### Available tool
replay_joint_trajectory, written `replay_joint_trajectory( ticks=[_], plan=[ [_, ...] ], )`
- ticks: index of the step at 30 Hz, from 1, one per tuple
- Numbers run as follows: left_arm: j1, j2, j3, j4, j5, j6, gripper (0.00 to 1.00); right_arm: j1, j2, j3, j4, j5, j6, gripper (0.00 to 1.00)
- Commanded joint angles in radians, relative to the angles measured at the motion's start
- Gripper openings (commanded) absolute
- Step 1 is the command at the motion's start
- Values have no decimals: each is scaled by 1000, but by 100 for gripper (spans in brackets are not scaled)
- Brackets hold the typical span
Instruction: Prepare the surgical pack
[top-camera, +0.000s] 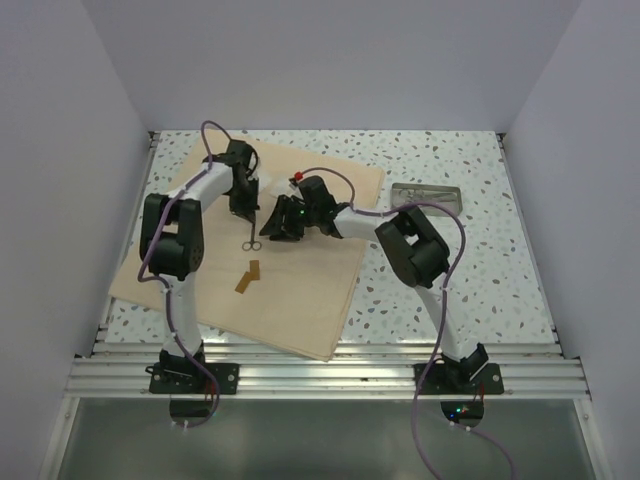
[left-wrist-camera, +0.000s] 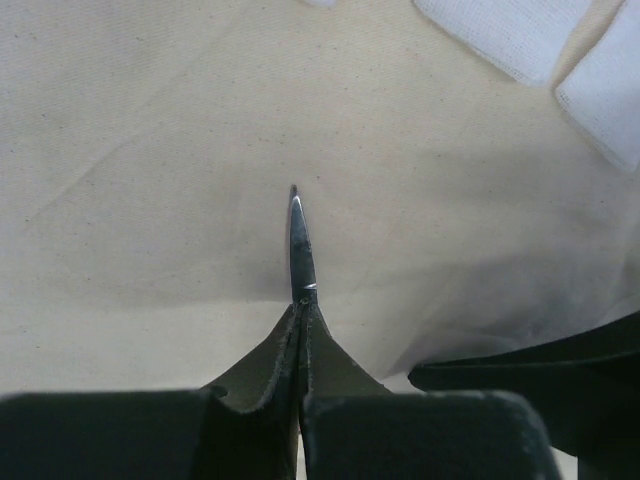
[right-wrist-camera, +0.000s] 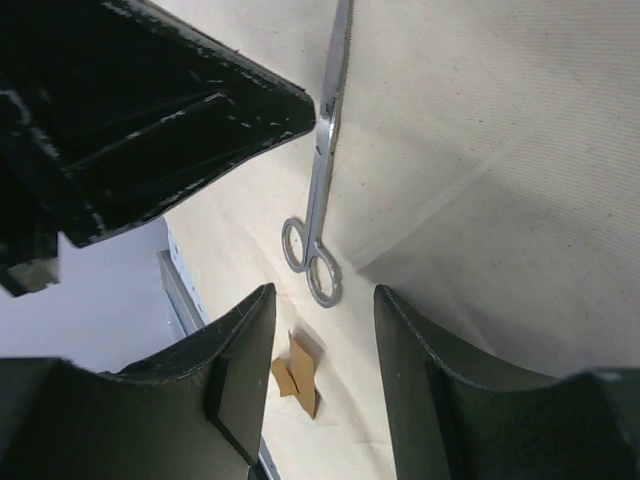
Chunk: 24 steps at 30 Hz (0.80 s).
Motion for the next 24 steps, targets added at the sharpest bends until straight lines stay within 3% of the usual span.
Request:
replay_joint_trajectory(
  ticks=[1, 11, 14, 15, 18, 24],
  plan=[
    [22, 7, 3, -16, 75, -11, 0, 6, 13, 54, 48, -23, 14, 48],
    [31, 3, -20, 4, 103, -12, 0, 47, 53, 103, 21, -11, 21, 48],
    [30, -7, -28, 1, 77, -12, 17, 32, -2, 81, -85, 35, -28, 48],
    [27, -11, -31, 4, 73, -15, 28, 27, -14, 65, -94, 35, -35, 48],
    [18, -25, -43, 13, 45, -26, 36, -6, -89, -8, -131, 31, -71, 47],
    [-21, -36, -58, 19, -15, -40, 43, -71, -260, -91, -263, 50, -186, 48]
  ],
)
